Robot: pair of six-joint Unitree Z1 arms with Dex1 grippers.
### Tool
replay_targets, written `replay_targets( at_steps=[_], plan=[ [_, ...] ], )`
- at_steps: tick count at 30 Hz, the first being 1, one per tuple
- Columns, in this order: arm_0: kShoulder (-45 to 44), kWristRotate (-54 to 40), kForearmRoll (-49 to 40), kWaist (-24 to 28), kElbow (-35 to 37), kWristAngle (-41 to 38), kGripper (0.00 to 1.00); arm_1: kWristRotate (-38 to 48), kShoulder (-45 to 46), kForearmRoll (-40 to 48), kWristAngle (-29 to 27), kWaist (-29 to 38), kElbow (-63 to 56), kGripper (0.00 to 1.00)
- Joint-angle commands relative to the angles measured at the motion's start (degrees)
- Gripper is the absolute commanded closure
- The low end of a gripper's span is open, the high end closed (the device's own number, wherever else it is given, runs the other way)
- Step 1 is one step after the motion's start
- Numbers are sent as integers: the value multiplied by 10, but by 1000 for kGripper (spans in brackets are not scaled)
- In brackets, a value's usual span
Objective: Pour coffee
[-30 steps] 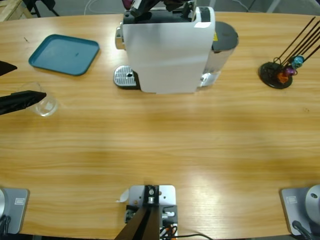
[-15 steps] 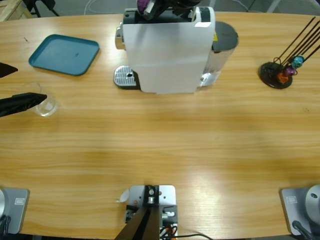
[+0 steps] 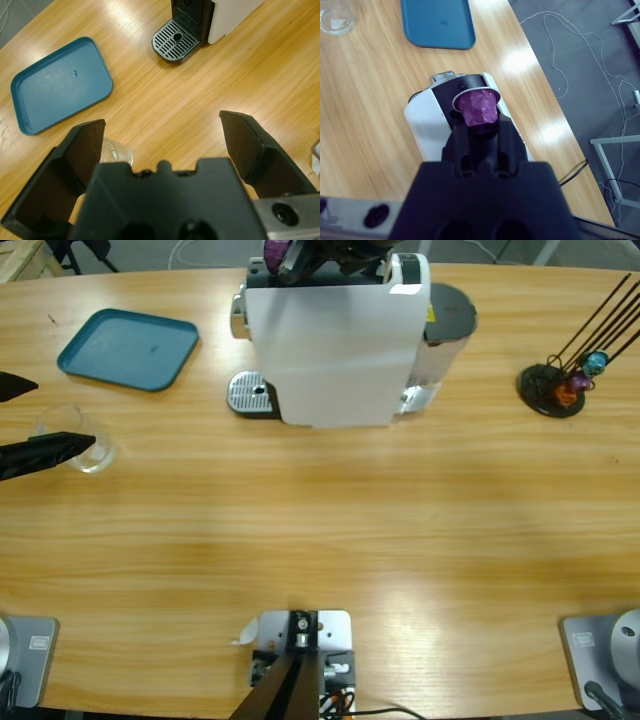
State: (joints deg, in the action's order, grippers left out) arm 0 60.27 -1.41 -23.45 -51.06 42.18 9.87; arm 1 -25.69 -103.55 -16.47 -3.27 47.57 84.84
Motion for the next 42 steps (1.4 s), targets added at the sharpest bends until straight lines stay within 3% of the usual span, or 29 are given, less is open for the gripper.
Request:
replay_targets(
  at_steps=[1, 15, 16, 17, 20, 21, 23, 29, 31, 32, 34, 35, 38, 42],
  plan=[
    [10, 3, -2, 6, -22, -7, 0, 3, -19, -7, 12, 6, -18, 1000],
    [9, 5, -2, 6, -23, -6, 0, 10, -5, -8, 14, 6, -32, 1000],
    [8, 5, -2, 6, -23, -6, 0, 11, -5, -8, 8, 6, -31, 941],
    [9, 5, -2, 6, -23, -6, 0, 15, -5, -7, 1, 6, -31, 698],
    [9, 5, -2, 6, -23, -6, 0, 20, -3, -4, -11, 7, -31, 160],
    [9, 5, -2, 6, -23, -6, 0, 20, -1, -3, -11, 8, -31, 50],
    [9, 5, -2, 6, -23, -6, 0, 20, 1, -2, -12, 10, -31, 0],
    [9, 5, -2, 6, -25, -6, 0, 20, 6, 1, -11, 16, -34, 0],
    [9, 6, -2, 6, -25, -6, 0, 22, 14, 5, -9, 18, -33, 43],
    [9, 6, -1, 6, -25, -6, 0, 24, 21, 8, -3, 20, -32, 238],
    [10, 6, 1, 6, -25, -5, 0, 55, 34, 5, 24, 30, -22, 811],
    [10, 6, 2, 6, -25, -5, 0, 77, 43, -8, 28, 38, -12, 991],
    [6, 6, 4, 6, -25, -5, 0, 155, 77, -47, 14, 64, -9, 1000],
    [-7, 6, 4, 6, -25, -6, 0, 335, 136, -44, -28, 98, -81, 1000]
  ],
)
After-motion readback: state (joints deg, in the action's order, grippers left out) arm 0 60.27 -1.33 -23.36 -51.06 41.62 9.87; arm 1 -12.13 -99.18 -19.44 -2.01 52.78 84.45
